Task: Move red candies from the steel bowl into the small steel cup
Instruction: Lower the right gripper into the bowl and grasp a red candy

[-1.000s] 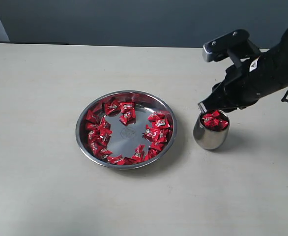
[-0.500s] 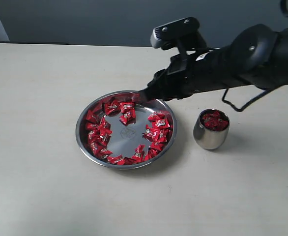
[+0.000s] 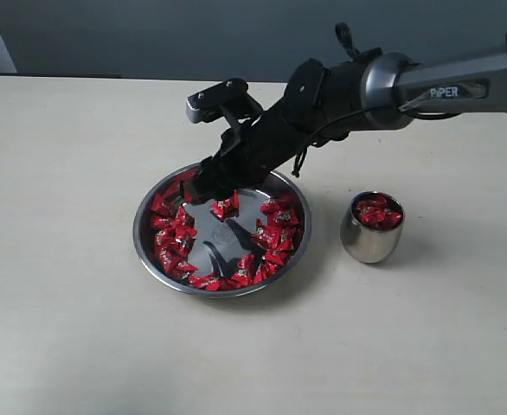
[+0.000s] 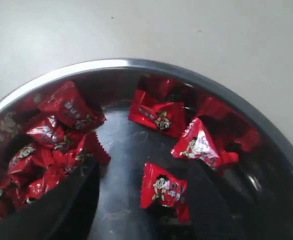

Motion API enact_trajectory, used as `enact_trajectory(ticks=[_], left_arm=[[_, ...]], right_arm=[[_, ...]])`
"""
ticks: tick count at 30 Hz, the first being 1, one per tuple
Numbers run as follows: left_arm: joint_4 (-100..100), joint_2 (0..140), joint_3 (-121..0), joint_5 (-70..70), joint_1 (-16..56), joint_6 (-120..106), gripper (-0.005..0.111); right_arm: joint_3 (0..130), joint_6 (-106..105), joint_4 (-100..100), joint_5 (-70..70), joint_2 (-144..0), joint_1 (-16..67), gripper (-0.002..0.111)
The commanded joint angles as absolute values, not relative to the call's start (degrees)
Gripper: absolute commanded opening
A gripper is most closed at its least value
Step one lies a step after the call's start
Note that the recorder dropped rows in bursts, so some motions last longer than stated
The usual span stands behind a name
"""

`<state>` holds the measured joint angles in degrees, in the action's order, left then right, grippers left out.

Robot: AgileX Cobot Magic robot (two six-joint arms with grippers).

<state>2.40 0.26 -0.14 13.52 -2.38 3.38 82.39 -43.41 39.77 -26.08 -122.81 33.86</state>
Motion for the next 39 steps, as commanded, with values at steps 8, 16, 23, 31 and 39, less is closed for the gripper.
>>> enact_trajectory(ticks=[8,16,23,31,39], left_arm=[[2.46,0.0,0.0,13.29,-2.04,3.5,0.0],[2.46,0.0,0.0,13.29,-2.04,3.5,0.0],[2.46,0.0,0.0,13.29,-2.04,3.5,0.0],[2.46,0.0,0.0,13.29,-2.04,3.5,0.0],[2.46,0.0,0.0,13.29,-2.04,3.5,0.0]], right_arm=[[83.65,-43.41,38.95,-27.28,-127.11,33.95,0.053],[83.76,-43.41,39.09,-27.78,-127.54,33.95,0.004],[83.76,-43.41,38.96,-29.55,-125.79,33.95,-0.001],[83.76,-39.29,29.98,-37.27,-116.35,33.79,-0.001],[78.23,-20.75,13.75,-42.39,-104.06,28.34,-0.001]])
